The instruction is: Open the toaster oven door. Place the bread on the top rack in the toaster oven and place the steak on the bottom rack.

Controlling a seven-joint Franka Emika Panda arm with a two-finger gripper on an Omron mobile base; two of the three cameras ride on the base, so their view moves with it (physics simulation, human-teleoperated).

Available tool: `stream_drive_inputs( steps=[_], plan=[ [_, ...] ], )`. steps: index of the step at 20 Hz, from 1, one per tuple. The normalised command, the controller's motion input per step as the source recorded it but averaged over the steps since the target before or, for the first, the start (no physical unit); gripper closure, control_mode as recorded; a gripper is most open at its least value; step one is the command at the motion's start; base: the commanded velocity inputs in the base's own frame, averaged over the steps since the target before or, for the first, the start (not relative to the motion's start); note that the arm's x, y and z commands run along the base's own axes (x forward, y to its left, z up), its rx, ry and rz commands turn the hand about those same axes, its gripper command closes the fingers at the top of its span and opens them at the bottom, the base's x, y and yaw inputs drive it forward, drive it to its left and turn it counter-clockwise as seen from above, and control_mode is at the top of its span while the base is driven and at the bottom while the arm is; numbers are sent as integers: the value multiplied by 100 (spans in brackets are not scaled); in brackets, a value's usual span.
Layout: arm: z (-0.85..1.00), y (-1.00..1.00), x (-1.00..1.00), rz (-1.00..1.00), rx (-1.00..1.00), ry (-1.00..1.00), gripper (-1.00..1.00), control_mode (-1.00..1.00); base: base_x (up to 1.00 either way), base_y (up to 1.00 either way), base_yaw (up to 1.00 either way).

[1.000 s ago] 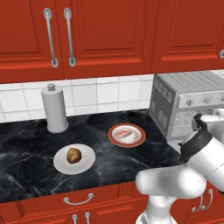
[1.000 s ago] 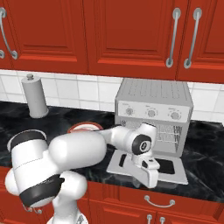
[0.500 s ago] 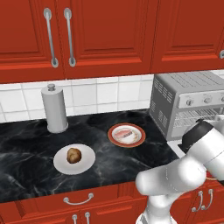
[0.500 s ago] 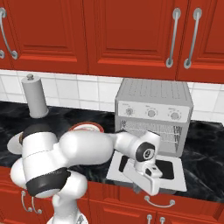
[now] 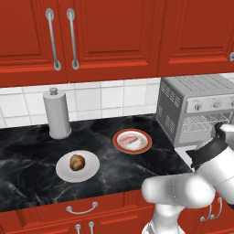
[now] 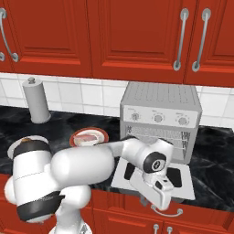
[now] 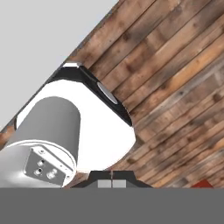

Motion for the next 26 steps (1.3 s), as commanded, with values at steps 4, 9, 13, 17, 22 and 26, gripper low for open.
stream_drive_inputs(
  steps=[4, 9, 13, 17, 22, 26],
  plan=[
    [57, 12, -29, 0, -6, -4, 100, -100, 0, 0, 0],
    [57, 24, 1, 4, -4, -15, 100, -100, 0, 0, 0],
    [31, 28, 7, 15, 0, -40, 100, -100, 0, 0, 0],
    [11, 23, 28, 9, 0, -36, 100, -100, 0, 0, 0],
    [17, 24, 44, 0, 0, -21, 100, -100, 0, 0, 0],
    [25, 8, 46, 0, -5, -1, -100, -100, 0, 0, 0]
  ],
)
